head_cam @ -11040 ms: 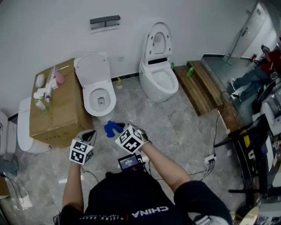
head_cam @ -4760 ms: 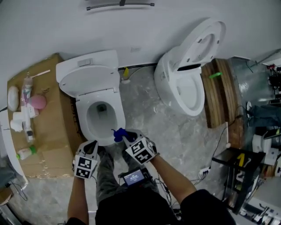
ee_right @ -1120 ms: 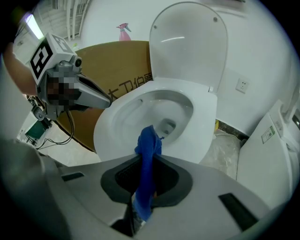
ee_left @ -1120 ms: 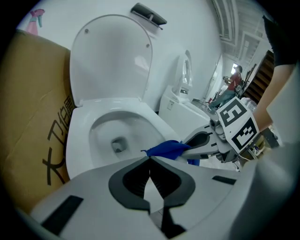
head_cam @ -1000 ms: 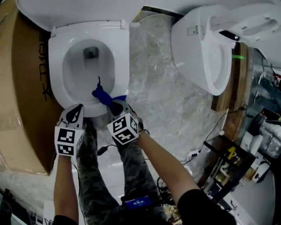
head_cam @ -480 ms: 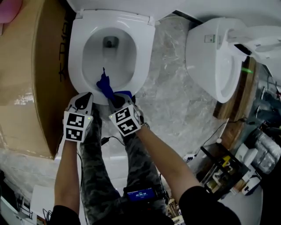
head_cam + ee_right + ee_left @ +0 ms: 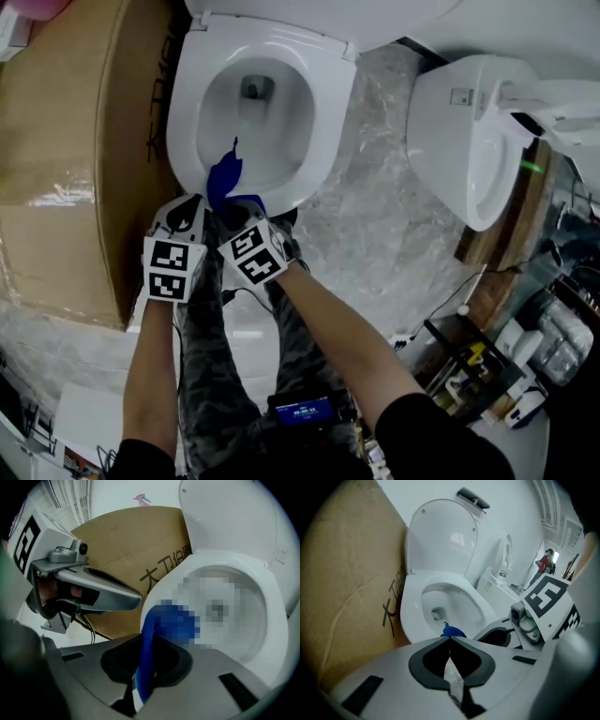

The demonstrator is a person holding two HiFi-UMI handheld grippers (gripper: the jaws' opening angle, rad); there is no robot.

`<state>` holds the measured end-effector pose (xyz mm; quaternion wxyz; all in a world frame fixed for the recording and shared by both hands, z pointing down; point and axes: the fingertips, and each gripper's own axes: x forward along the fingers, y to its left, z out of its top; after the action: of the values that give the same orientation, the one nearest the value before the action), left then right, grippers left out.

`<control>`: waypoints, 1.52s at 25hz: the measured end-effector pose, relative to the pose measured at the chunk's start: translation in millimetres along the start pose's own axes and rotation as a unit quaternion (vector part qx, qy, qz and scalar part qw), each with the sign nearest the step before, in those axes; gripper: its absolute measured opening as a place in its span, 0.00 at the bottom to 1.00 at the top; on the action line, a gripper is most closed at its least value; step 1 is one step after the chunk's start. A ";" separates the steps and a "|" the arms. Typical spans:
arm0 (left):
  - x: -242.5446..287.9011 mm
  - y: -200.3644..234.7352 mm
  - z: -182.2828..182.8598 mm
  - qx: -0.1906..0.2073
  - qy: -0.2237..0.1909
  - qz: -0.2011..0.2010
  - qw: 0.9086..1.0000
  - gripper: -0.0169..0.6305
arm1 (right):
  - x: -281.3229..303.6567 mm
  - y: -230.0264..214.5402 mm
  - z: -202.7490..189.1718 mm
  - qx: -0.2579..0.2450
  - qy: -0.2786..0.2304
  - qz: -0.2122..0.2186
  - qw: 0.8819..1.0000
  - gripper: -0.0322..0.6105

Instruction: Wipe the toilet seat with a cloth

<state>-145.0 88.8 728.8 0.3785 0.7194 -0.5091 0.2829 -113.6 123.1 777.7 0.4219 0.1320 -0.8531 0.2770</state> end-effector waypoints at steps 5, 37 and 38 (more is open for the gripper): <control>-6.2 13.7 6.7 -0.030 -0.016 0.036 0.999 0.04 | 14.4 10.4 20.5 -0.003 0.007 0.040 0.999 0.12; 10.8 72.3 52.1 -0.139 -0.030 0.124 0.982 0.05 | 78.1 -76.9 204.7 -0.077 -0.012 0.049 0.996 0.12; 12.2 72.2 54.7 -0.139 -0.030 0.122 0.982 0.05 | 79.5 -82.1 211.3 -0.079 -0.013 0.042 0.996 0.12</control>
<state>-208.3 22.8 726.7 0.4216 0.6004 -0.6388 0.2316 -261.0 -66.2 766.8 0.4077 0.0656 -0.8827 0.2241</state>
